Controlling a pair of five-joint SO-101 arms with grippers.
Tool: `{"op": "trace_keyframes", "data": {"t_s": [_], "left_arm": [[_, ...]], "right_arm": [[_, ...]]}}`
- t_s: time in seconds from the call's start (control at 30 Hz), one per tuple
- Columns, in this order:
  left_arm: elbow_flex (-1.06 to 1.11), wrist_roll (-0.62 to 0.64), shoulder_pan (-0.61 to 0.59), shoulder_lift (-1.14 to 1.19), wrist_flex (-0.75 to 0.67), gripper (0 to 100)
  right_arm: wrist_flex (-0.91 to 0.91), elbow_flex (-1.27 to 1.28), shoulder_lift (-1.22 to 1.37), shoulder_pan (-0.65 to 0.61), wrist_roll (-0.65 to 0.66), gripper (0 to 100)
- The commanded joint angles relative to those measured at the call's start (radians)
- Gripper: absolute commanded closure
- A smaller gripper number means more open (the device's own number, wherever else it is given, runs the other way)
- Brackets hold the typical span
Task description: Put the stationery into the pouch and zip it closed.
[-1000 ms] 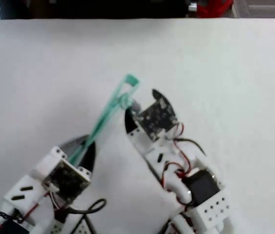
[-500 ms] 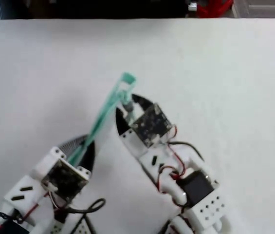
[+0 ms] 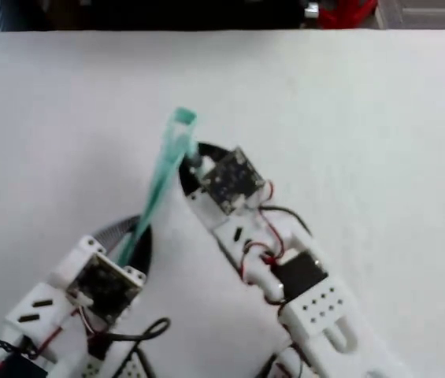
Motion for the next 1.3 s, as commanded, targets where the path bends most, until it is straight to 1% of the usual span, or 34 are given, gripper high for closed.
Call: {"op": "trace_keyframes", "data": {"t_s": [0.0, 0.2, 0.27, 0.37, 0.5, 0.63, 0.8, 0.97, 1.27], "left_arm": [[-0.006, 0.005, 0.005, 0.001, 0.003, 98], [-0.008, 0.008, -0.001, 0.001, 0.003, 98], [-0.009, 0.009, -0.001, 0.001, 0.005, 98], [-0.014, 0.009, -0.002, 0.001, 0.017, 98], [-0.014, 0.011, -0.022, 0.001, 0.017, 98], [-0.014, 0.011, -0.070, 0.001, 0.014, 98], [-0.015, 0.037, -0.071, 0.001, 0.011, 98], [-0.015, 0.037, -0.071, 0.001, 0.011, 98], [-0.015, 0.040, -0.065, 0.001, 0.011, 98]], "right_arm": [[-0.015, -0.003, -0.035, 0.082, 0.009, 98.0], [0.002, 0.008, -0.136, 0.289, 0.018, 98.0], [-0.007, 0.018, -0.127, 0.315, 0.038, 98.0], [-0.076, 0.081, -0.077, 0.312, 0.124, 98.0], [-0.186, 0.135, 0.027, 0.318, 0.187, 98.0], [-0.234, 0.137, 0.150, 0.314, 0.307, 98.0], [-0.383, 0.132, 0.315, 0.334, 0.394, 98.0], [-0.515, 0.106, 0.492, 0.390, 0.408, 98.0], [-0.536, -0.150, 0.828, 0.581, 0.408, 98.0]]}}
